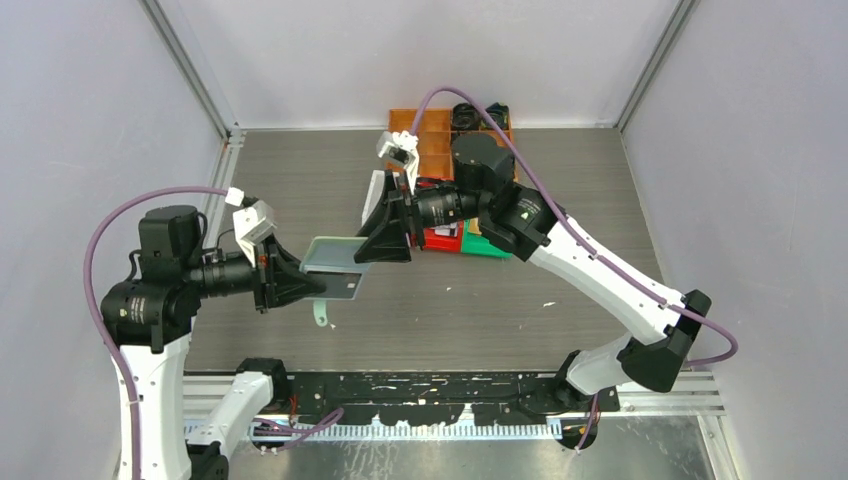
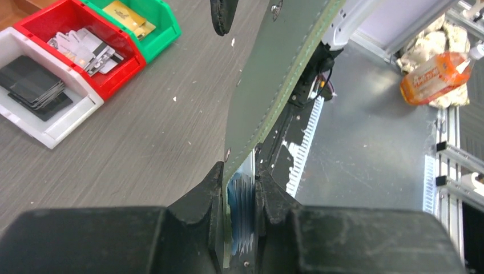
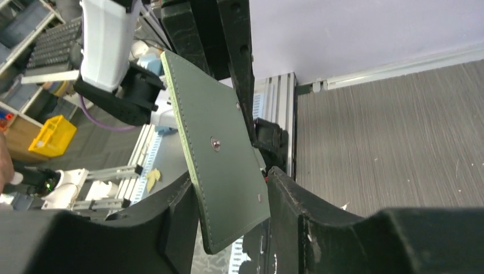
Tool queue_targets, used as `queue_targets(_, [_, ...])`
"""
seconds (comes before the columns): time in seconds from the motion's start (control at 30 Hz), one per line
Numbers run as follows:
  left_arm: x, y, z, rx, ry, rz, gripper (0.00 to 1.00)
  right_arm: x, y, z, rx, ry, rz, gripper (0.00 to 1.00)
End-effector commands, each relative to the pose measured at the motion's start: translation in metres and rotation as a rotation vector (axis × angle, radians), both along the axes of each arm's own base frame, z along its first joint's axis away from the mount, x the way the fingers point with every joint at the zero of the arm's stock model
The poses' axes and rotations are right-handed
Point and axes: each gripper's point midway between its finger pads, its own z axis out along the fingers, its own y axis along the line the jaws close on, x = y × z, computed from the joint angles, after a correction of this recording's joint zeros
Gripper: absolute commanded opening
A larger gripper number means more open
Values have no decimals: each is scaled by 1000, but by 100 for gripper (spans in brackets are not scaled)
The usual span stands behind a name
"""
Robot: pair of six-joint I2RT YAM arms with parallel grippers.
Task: Take the credit cards out of the card holder
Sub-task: Remove the credit card from the card holder.
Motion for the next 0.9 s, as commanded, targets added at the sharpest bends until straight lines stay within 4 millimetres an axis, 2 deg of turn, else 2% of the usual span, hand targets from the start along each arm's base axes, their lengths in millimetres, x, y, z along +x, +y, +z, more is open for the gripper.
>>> queue_targets(0.0, [-10,1,-1,41,-74,-74,0,-16,-11,-12,-88,-117,83,50])
queue_targets(0.1, [-11,2,-7,56,-42,-90,0,-19,-6,-14,-118,-153,89,46])
queue_targets(0.33, [-17,5,-14,94,-33,-112,0,-16,13,-34,-207,-192,78,30])
queue_targets(0.43, [-16,8,-21,120,-34,-112,2,-16,16,-28,-186,-201,70,18])
queue_targets(0.47, [-15,8,-22,123,-39,-109,10,-15,16,-24,-171,-207,61,13])
queue_targets(0.5, [-13,8,-22,120,-40,-100,26,-13,18,-18,-145,-205,43,6])
queue_targets(0.53, [-13,7,-21,108,-39,-84,47,-9,19,-12,-115,-202,13,2])
queue_targets(0.57, [-8,6,-19,96,-56,-68,63,-5,20,-9,-83,-185,-19,1])
queue_targets(0.6, [-8,5,-19,81,-37,-51,73,-2,19,8,-10,-182,-48,1])
queue_targets(0.67, [-1,3,-14,44,-63,-18,83,2,15,27,117,-128,-75,1])
queue_targets(0.7, [1,2,-12,22,-60,-4,85,6,12,30,170,-93,-88,1])
queue_targets(0.77, [3,-2,-13,-26,-33,13,86,8,2,47,290,-51,-98,1])
queue_targets(0.87, [7,-6,-14,-95,11,29,85,11,0,53,343,17,-91,1])
